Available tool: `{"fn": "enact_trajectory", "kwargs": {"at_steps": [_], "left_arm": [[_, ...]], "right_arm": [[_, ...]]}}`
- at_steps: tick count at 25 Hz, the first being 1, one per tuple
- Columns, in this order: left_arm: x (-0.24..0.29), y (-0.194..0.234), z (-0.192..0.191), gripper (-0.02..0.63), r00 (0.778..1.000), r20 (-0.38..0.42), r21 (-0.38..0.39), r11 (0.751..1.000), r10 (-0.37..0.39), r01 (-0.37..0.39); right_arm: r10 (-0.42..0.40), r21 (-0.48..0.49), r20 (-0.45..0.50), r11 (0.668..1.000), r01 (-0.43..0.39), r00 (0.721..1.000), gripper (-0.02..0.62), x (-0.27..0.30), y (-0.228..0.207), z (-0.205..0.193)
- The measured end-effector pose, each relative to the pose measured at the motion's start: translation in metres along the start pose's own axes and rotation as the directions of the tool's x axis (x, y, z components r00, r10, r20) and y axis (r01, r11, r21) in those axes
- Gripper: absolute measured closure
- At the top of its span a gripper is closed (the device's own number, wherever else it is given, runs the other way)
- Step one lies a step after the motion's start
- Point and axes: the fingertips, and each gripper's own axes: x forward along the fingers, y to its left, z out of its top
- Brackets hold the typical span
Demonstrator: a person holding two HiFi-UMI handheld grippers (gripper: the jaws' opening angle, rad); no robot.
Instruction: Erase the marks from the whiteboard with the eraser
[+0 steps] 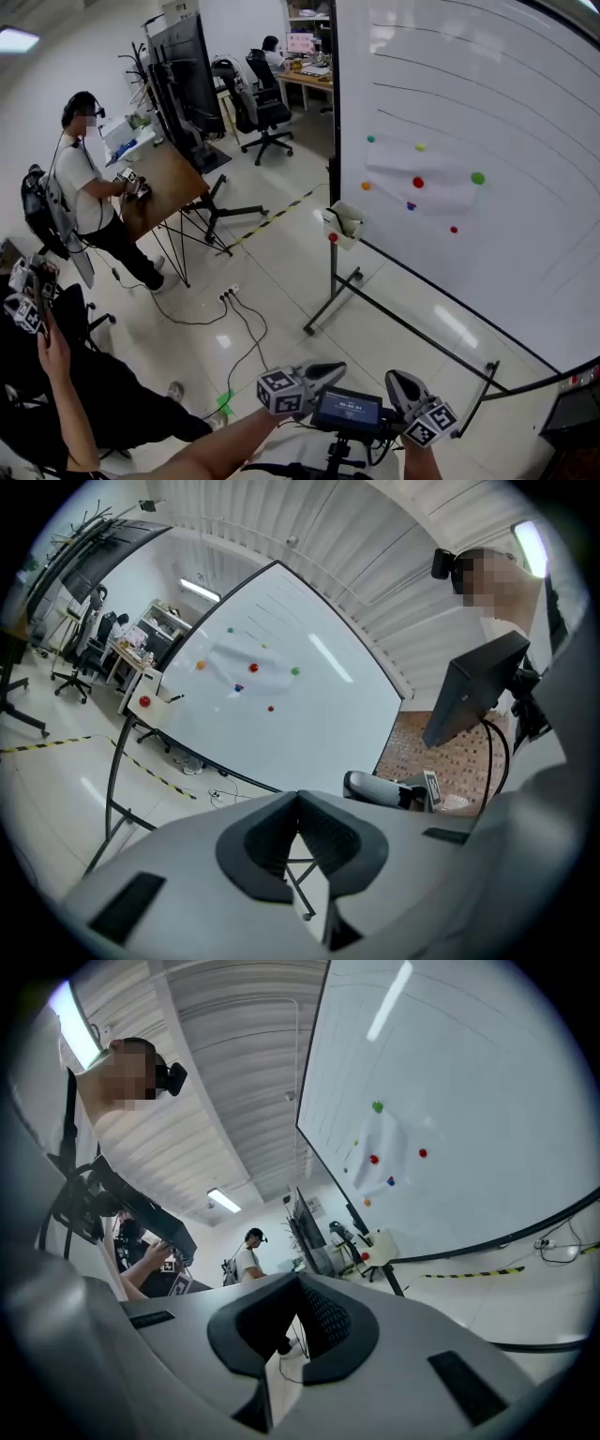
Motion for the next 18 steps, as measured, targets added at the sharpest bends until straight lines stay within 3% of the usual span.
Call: {"fn": "enact_trajectory", "kwargs": {"at_steps": [8, 18], "left_arm": [[0.086, 0.039, 0.063, 0.606, 0.996, 0.043, 0.052, 0.996, 0.072, -0.074], [0.093, 0.107, 0.083, 0.600, 0.968, 0.085, -0.008, 0.972, 0.235, -0.235]], "right_arm": [[0.125, 0.008, -0.076, 0.992, -0.124, 0.989, 0.578, 0.043, -0.077, 0.042], [0.200, 0.063, -0.133, 0.979, -0.193, 0.971, 0.578, 0.099, -0.134, 0.054]]}}
